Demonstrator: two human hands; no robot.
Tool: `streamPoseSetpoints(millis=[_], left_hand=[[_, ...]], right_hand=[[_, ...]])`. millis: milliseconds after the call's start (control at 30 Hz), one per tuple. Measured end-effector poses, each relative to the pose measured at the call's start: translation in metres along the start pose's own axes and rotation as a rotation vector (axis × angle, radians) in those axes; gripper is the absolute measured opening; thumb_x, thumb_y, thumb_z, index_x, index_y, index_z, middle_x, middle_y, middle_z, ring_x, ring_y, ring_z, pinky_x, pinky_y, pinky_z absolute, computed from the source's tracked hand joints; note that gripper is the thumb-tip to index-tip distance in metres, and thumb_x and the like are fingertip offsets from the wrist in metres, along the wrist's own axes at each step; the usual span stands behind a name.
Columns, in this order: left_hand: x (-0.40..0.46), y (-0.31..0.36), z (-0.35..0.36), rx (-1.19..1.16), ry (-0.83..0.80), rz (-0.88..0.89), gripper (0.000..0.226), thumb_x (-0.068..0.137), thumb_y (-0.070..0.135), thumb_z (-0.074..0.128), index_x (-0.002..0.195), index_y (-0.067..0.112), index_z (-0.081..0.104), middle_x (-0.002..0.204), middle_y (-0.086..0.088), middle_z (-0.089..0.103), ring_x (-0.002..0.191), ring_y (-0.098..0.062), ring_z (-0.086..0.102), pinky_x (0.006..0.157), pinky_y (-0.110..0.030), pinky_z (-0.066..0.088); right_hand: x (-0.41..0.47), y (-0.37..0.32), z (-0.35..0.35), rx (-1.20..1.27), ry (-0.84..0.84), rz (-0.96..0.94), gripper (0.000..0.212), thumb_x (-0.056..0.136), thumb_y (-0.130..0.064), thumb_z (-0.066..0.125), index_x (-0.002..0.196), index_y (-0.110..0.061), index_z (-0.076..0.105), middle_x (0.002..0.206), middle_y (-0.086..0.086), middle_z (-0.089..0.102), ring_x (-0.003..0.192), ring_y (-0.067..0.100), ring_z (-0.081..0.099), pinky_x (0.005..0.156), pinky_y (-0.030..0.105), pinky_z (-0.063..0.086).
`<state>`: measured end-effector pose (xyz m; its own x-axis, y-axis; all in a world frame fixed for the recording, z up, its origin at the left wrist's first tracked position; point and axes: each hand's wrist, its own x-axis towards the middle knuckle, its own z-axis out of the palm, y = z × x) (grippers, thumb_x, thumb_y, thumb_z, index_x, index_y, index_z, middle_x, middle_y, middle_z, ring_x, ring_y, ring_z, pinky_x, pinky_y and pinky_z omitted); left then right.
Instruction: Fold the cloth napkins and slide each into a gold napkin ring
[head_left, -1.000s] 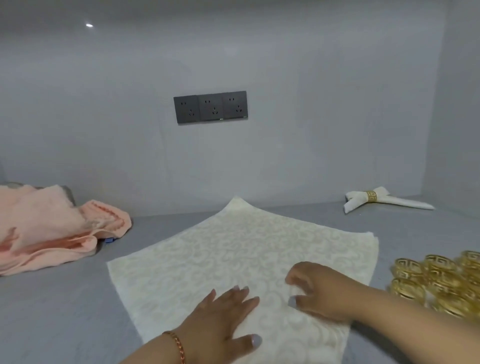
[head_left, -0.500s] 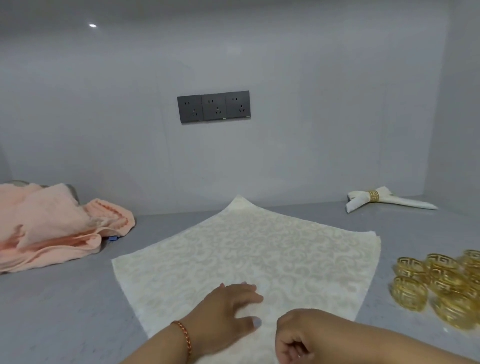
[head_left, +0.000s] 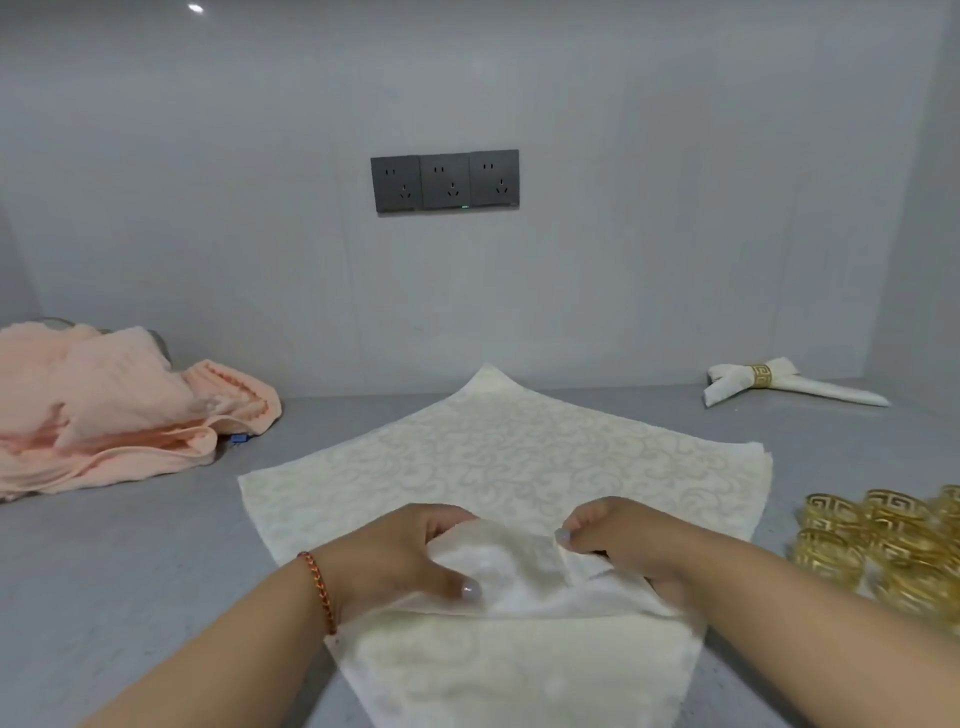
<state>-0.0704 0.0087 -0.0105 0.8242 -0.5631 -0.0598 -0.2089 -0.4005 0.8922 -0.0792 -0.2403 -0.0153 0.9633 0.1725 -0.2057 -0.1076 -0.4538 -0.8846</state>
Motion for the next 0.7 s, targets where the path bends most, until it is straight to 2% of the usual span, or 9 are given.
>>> streamPoseSetpoints(millis=[100,200,300,400,467,533,600,633,700], left_hand=[[0.008,-0.010,-0.001,0.167,0.179,-0.055,0.027,0.075,0.023,0.079,0.098,0.011,0.072,0.097,-0.005,0.075,0.088,-0.021,0.070,0.086,-0.037,0.053],[0.012,-0.011,0.004,0.107,0.276,-0.145,0.022,0.078,0.031,0.069,0.078,0.009,0.069,0.073,-0.002,0.066,0.065,-0.019,0.054,0.066,-0.030,0.042],[0.012,-0.010,0.009,0.088,0.327,-0.173,0.024,0.087,0.026,0.062,0.065,0.017,0.065,0.062,-0.001,0.053,0.059,-0.015,0.042,0.058,-0.025,0.034],[0.007,-0.008,0.010,0.116,0.301,-0.153,0.023,0.087,0.023,0.063,0.065,0.016,0.066,0.060,-0.002,0.055,0.052,-0.012,0.042,0.050,-0.020,0.033],[0.001,-0.006,0.010,0.146,0.261,-0.134,0.023,0.087,0.023,0.063,0.066,0.015,0.063,0.060,-0.005,0.052,0.051,-0.013,0.042,0.051,-0.022,0.032],[-0.008,-0.004,0.011,0.120,0.208,-0.127,0.033,0.085,0.035,0.067,0.067,0.008,0.059,0.062,-0.007,0.053,0.052,-0.015,0.044,0.052,-0.024,0.032],[-0.018,0.000,0.009,0.124,0.115,-0.110,0.049,0.079,0.049,0.067,0.074,0.001,0.059,0.070,-0.005,0.057,0.064,-0.015,0.050,0.063,-0.027,0.036],[-0.022,0.002,0.006,0.143,0.069,-0.095,0.050,0.078,0.052,0.067,0.077,0.002,0.062,0.074,-0.002,0.059,0.069,-0.013,0.052,0.068,-0.027,0.038],[-0.025,0.008,-0.001,0.175,0.055,-0.074,0.033,0.081,0.044,0.068,0.074,0.011,0.066,0.072,0.006,0.061,0.070,-0.005,0.055,0.068,-0.021,0.039]], right_hand=[[0.003,-0.002,-0.005,-0.061,0.061,-0.033,0.026,0.091,-0.039,0.061,0.073,-0.020,0.058,0.073,-0.006,0.059,0.072,0.014,0.052,0.071,0.023,0.040],[-0.004,-0.003,-0.012,0.036,0.040,-0.104,0.045,0.076,-0.062,0.065,0.095,-0.020,0.064,0.092,-0.011,0.068,0.091,0.009,0.059,0.089,0.026,0.041],[-0.017,-0.003,-0.019,-0.164,-0.034,-0.188,0.056,0.058,-0.064,0.069,0.103,-0.032,0.062,0.082,-0.022,0.063,0.086,0.001,0.057,0.085,0.020,0.041],[-0.025,0.003,-0.021,-0.412,0.001,-0.315,0.027,0.068,-0.038,0.072,0.094,-0.036,0.064,0.086,-0.018,0.066,0.079,0.000,0.060,0.074,0.018,0.046],[-0.030,0.005,-0.019,-0.399,0.015,-0.360,0.010,0.080,-0.020,0.069,0.078,-0.029,0.065,0.068,-0.018,0.062,0.061,-0.002,0.052,0.059,0.013,0.039],[-0.037,0.006,-0.020,-0.397,-0.002,-0.345,0.020,0.089,-0.021,0.064,0.069,-0.024,0.062,0.057,-0.017,0.053,0.054,-0.003,0.043,0.054,0.012,0.032],[-0.045,0.003,-0.022,-0.388,-0.055,-0.329,0.032,0.092,-0.032,0.061,0.062,-0.023,0.054,0.055,-0.015,0.045,0.052,-0.001,0.037,0.053,0.013,0.027],[-0.048,0.000,-0.023,-0.383,-0.071,-0.328,0.039,0.092,-0.037,0.060,0.059,-0.022,0.047,0.054,-0.014,0.039,0.052,0.000,0.033,0.052,0.016,0.024],[-0.047,-0.008,-0.028,-0.384,-0.063,-0.318,0.045,0.093,-0.040,0.057,0.058,-0.020,0.037,0.052,-0.011,0.030,0.051,0.003,0.027,0.051,0.019,0.020]])
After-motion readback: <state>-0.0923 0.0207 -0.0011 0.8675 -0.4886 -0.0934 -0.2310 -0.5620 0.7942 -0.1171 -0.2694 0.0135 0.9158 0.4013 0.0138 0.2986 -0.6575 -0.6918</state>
